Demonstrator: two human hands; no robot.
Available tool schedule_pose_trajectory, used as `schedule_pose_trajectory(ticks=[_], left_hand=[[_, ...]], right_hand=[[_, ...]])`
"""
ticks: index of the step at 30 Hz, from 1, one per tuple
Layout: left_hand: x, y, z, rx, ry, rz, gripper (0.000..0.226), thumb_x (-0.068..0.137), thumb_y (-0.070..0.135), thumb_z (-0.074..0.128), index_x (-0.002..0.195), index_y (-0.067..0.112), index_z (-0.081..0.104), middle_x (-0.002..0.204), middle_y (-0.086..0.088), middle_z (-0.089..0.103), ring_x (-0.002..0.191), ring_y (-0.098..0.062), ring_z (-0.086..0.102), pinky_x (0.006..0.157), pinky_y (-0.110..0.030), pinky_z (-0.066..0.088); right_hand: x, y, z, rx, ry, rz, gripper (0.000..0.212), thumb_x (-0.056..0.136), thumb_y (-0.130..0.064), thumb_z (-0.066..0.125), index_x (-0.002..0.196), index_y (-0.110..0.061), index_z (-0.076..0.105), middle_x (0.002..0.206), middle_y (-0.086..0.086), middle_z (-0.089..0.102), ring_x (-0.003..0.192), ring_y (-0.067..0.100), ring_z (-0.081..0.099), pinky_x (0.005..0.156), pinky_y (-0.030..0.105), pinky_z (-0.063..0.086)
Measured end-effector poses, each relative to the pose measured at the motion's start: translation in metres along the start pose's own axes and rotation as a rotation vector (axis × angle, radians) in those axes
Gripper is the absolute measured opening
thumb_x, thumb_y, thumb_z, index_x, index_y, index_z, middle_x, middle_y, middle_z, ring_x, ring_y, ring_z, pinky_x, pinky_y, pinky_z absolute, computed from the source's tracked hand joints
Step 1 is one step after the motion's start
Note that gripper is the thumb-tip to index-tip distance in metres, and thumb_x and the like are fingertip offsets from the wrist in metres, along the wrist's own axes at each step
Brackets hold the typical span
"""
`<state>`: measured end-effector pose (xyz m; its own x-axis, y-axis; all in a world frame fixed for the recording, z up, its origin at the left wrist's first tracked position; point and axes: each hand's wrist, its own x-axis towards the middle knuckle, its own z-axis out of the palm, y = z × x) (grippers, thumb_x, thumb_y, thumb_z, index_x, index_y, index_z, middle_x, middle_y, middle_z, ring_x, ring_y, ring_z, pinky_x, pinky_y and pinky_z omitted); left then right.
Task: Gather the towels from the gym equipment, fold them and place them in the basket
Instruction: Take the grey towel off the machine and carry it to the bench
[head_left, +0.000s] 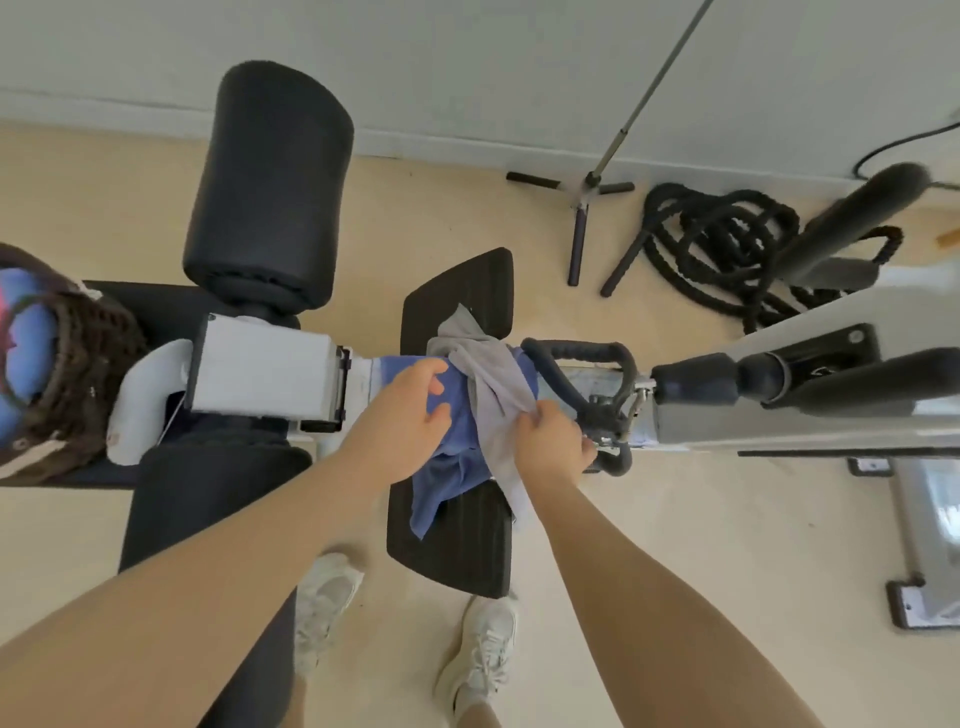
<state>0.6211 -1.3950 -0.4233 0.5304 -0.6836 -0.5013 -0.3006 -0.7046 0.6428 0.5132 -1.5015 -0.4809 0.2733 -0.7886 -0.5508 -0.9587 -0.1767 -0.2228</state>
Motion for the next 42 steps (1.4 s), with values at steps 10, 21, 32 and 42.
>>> schedule_pose_trajectory(ticks=[10, 21, 32, 42], left_hand=[[-0.101, 0.127, -0.084, -0.011, -0.067, 0.374, 0.072, 0.078, 0.011, 0.071, 0.140, 0.017, 0.034, 0.139, 0.010, 0.037, 0.127, -0.003, 0.032, 0.110, -0.021, 0.025], [-0.275, 0.171, -0.184, -0.259, 0.351, 0.349, 0.010, 0.081, 0.036, 0.052, 0.087, 0.043, 0.055, 0.081, -0.003, 0.065, 0.078, -0.021, 0.061, 0.072, -0.033, 0.048], [-0.434, 0.069, -0.235, -0.241, 0.573, 0.049, 0.024, 0.090, 0.019, 0.055, 0.067, 0.014, 0.061, 0.078, -0.002, 0.066, 0.089, -0.020, 0.059, 0.074, -0.026, 0.041], [-0.586, -0.074, -0.273, -0.272, 0.647, 0.039, 0.012, 0.085, 0.010, 0.056, 0.079, 0.016, 0.063, 0.075, 0.002, 0.061, 0.070, -0.004, 0.051, 0.065, -0.017, 0.039]], right_hand=[[-0.144, -0.033, -0.221, 1.008, -0.452, -0.515, 0.030, 0.077, -0.006, 0.051, 0.056, -0.025, 0.063, 0.060, -0.005, 0.058, 0.059, 0.009, 0.054, 0.056, 0.021, 0.044], [-0.226, -0.090, -0.311, 0.655, -0.712, -0.629, 0.004, 0.079, -0.011, 0.062, 0.080, -0.015, 0.060, 0.083, 0.007, 0.062, 0.080, 0.021, 0.058, 0.075, 0.031, 0.046], [-0.428, -0.164, -0.211, 0.235, -0.543, -1.405, 0.006, 0.091, -0.018, 0.056, 0.092, -0.018, 0.062, 0.088, -0.004, 0.065, 0.081, 0.006, 0.061, 0.080, 0.022, 0.050], [-0.588, -0.202, -0.073, 0.120, -0.310, -1.681, 0.035, 0.078, -0.025, 0.050, 0.108, -0.011, 0.060, 0.091, 0.001, 0.070, 0.081, 0.019, 0.065, 0.074, 0.040, 0.052]])
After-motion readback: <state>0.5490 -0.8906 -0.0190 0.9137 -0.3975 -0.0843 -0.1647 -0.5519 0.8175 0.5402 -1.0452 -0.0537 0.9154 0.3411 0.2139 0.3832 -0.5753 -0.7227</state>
